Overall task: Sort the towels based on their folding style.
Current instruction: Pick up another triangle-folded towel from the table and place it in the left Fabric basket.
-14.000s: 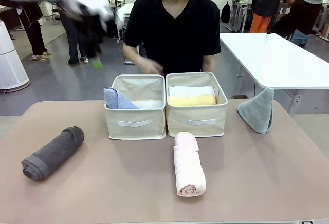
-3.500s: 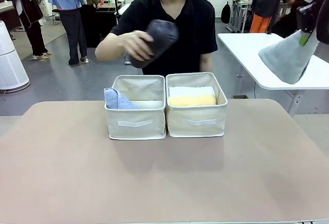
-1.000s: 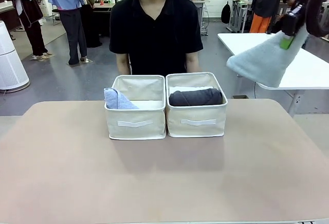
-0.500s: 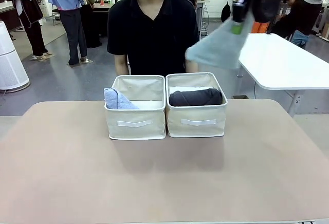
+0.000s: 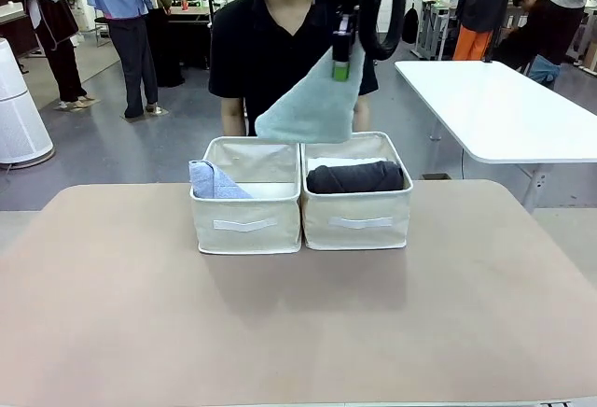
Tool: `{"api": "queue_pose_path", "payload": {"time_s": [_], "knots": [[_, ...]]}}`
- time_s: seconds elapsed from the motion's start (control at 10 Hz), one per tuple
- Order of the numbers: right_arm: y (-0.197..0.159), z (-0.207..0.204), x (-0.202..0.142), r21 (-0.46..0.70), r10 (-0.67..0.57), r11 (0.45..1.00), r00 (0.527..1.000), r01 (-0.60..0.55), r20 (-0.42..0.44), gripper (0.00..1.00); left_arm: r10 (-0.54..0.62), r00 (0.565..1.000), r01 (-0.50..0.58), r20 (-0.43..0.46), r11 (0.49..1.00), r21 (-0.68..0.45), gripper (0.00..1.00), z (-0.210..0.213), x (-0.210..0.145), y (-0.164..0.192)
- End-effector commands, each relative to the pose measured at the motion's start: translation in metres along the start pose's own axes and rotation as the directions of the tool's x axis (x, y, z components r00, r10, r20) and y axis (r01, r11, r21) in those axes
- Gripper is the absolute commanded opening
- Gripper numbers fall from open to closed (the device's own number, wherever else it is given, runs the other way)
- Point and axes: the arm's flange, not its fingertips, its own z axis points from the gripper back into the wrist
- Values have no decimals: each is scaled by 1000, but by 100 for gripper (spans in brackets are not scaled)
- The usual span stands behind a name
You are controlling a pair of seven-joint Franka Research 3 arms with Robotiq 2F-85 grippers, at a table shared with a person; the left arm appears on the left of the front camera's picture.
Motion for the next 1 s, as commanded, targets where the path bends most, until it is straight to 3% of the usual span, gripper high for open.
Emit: {"api": "queue_pose_path", "payload": {"time_s": [0.0,0.1,0.2,0.8,0.9], "knots": [[-15,7,9,-15,-2,1000,1000,2,-22,22,-13,1000,13,17,1000,-6,100,1,0,0],[-18,7,-4,-10,-36,999,999,36,2,22,-13,1000,13,17,1000,-6,100,1,0,0],[1,-4,8,-1,13,1000,1000,-13,-4,22,-13,1000,13,17,1000,-6,100,1,0,0],[0,-7,9,2,13,1000,1000,-13,-5,22,-13,1000,13,17,1000,-6,100,1,0,0],[3,-8,28,-32,64,997,998,-64,-5,22,-13,1000,13,17,1000,-6,100,1,0,0]]}}
